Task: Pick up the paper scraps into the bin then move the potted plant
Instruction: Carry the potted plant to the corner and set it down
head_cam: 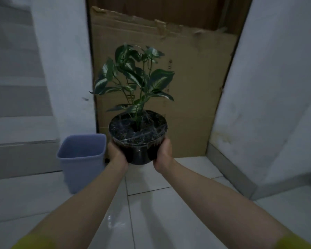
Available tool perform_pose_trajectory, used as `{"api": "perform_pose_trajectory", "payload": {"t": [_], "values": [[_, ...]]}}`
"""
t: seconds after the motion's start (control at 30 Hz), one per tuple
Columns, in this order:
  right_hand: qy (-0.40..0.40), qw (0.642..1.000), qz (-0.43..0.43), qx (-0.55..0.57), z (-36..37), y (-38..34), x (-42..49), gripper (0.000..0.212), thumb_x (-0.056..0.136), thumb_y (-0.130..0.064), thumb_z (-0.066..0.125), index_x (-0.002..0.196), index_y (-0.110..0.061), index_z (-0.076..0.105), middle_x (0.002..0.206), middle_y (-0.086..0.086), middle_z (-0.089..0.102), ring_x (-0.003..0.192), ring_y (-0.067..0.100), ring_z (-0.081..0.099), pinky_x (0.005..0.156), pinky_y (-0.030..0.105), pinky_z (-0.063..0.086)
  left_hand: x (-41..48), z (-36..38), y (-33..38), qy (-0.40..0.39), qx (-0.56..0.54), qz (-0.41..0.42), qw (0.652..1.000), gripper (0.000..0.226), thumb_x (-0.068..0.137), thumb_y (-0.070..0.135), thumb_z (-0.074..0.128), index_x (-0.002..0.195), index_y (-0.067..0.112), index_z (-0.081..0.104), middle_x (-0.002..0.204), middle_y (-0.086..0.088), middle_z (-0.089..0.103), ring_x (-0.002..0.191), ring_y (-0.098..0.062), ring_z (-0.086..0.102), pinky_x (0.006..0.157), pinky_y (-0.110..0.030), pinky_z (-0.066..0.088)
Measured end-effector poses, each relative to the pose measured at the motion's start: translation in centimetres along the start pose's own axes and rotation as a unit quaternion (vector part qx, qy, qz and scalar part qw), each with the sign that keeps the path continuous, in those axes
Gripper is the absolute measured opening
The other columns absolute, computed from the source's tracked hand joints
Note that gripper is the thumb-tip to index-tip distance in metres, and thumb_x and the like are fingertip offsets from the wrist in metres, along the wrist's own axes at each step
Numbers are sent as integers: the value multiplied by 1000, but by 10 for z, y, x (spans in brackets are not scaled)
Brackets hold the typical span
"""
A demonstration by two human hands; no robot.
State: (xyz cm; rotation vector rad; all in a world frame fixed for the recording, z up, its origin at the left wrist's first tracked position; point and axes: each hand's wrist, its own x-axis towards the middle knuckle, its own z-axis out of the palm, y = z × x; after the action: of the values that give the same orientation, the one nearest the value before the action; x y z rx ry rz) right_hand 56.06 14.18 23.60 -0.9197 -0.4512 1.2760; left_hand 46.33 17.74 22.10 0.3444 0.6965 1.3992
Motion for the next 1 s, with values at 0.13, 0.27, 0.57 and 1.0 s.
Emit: {"api": "perform_pose_trajectory", "payload": {"t": [0.13,0.27,0.57,1.0], "values": [[40,998,-42,-10,-32,-22,4,41,100,-29,24,92,-19,63,98,2,61,80,14,60,63,25,56,-1,27,-28,-39,4,-38,999,49,98,38,25,130,12,52,122,-11,57,94,-26,58,82,-37,50],[51,996,-68,8,-57,-35,8,43,99,-38,24,120,-17,56,128,9,54,117,28,52,87,35,48,-7,45,-53,-27,42,-63,997,48,97,38,26,129,12,50,121,-6,54,111,-26,53,92,-38,46],[96,991,-94,23,-100,-56,24,43,99,-40,26,122,-19,55,133,9,53,116,26,51,91,36,46,-16,74,-88,-71,124,-13,990,34,99,34,28,91,28,60,91,6,59,82,-14,56,70,-30,50],[113,989,-96,-19,-175,-100,62,38,98,-31,27,92,-21,63,107,5,59,91,19,56,89,35,46,-3,115,-167,-50,141,-47,988,45,101,33,21,132,14,48,124,-3,52,116,-23,51,100,-38,42]]}}
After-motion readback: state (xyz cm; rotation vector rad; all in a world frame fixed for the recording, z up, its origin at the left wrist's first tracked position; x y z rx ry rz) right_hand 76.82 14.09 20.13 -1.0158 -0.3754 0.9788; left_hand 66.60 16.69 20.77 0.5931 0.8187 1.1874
